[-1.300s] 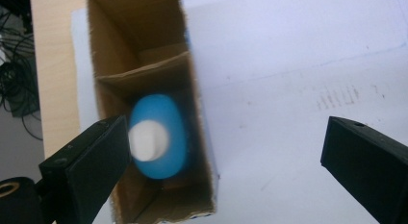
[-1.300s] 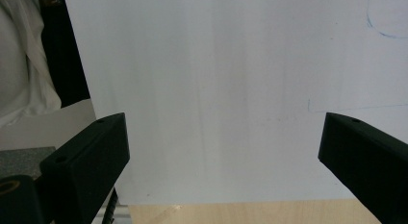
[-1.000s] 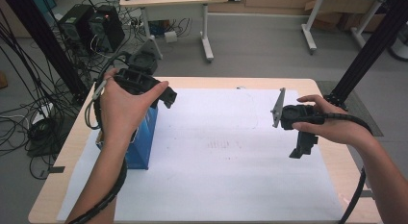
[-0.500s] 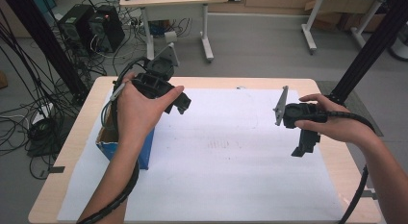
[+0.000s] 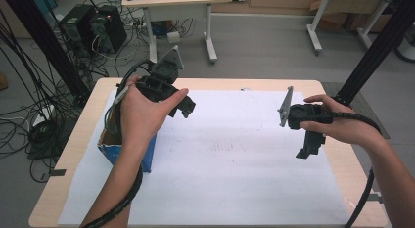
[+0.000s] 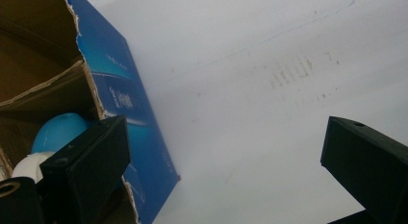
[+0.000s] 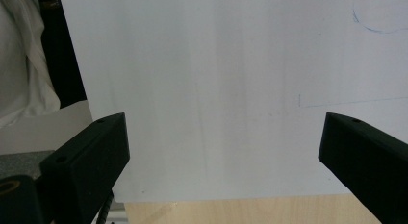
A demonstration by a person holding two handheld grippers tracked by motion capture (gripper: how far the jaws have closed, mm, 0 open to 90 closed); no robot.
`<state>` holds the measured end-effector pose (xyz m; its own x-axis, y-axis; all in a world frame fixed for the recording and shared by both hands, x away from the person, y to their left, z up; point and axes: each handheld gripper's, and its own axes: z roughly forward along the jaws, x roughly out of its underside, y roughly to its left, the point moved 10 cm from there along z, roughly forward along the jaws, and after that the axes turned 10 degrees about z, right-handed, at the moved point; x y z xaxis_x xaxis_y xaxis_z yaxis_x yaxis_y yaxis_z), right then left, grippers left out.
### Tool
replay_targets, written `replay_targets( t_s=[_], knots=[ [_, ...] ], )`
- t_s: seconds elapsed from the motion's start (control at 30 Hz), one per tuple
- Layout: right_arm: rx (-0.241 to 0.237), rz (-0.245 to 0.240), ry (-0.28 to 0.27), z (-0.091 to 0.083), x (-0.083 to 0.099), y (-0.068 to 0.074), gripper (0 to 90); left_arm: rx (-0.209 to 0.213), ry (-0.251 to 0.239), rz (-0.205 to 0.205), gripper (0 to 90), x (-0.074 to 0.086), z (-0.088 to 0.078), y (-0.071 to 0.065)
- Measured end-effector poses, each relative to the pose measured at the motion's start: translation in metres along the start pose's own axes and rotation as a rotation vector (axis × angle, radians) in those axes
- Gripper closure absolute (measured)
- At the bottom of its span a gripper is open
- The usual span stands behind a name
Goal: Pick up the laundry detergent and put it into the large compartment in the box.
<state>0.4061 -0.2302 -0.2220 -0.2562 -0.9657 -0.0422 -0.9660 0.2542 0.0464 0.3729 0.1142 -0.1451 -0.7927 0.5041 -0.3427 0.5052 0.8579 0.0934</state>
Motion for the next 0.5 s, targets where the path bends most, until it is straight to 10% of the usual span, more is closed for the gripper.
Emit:
replay_targets(
  t_s=[0.5],
  knots=[
    [0.004,-0.003,-0.003,0.0001,0.0024,0.0027,3.7,0.018,0.009,-0.007,3.9,0.0064,0.0031,0.0002]
  ],
)
